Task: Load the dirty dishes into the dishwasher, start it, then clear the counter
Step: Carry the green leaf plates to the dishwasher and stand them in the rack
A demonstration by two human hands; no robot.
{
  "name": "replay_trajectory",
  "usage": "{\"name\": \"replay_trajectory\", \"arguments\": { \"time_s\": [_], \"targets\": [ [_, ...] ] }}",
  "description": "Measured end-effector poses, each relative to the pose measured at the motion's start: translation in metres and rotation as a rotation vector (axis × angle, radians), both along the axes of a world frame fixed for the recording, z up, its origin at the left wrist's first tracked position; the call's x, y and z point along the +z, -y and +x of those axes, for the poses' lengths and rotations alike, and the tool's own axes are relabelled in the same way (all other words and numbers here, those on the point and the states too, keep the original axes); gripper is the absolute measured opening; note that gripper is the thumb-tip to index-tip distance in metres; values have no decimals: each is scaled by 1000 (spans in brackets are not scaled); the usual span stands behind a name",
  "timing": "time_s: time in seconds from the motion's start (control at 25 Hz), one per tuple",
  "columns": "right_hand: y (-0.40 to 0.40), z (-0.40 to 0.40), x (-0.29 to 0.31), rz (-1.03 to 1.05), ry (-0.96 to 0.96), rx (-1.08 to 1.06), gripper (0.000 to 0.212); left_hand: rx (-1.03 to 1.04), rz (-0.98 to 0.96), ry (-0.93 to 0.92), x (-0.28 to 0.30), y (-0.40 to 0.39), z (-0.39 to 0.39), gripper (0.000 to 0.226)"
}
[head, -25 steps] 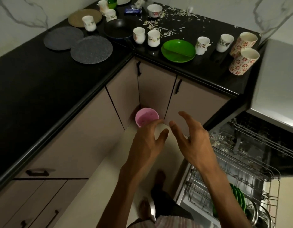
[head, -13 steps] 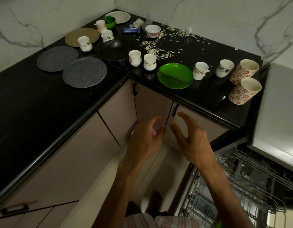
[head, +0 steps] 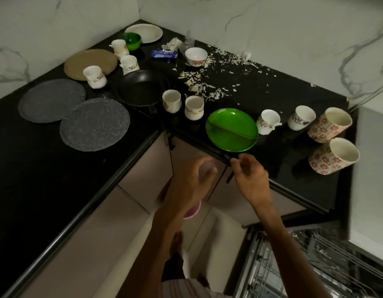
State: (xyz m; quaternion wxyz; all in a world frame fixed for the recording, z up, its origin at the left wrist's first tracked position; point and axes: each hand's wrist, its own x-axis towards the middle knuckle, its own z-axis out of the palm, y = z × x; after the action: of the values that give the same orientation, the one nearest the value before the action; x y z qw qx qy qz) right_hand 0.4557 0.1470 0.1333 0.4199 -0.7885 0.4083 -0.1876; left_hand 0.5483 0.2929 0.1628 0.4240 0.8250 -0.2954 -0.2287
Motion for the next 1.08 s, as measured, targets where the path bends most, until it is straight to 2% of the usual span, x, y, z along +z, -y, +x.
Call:
{"name": "replay_trajectory", "arguments": {
  "time_s": [0.24, 0.4, 0.56, 0.68, 0.76, 0.88, 1.08],
  "targets": [
    [70, 79, -37, 279, -178, -313, 61, -97, 31, -26, -7, 19, 59, 40],
    [88, 94, -47, 367, -132, -479, 46, -147, 57, -71, -22, 19, 71, 39],
    [95, 88, -62, 541, 24, -501, 26, -146, 29, -157, -30, 20, 75, 38],
    [71, 65, -48, 593, 146, -479, 8, -23, -29, -209, -34, 23, 74, 41],
    [45, 36, -35, 620, 197, -409, 9, 52, -39, -272, -34, 26, 70, 42],
    [8, -17, -25, 722, 296, -393, 27, 85, -91, -402, -38, 31, 52, 42],
    [-43, -96, -1, 754, 381, -361, 20, 76, -140, -256, -38, 20, -7, 26]
  ]
}}
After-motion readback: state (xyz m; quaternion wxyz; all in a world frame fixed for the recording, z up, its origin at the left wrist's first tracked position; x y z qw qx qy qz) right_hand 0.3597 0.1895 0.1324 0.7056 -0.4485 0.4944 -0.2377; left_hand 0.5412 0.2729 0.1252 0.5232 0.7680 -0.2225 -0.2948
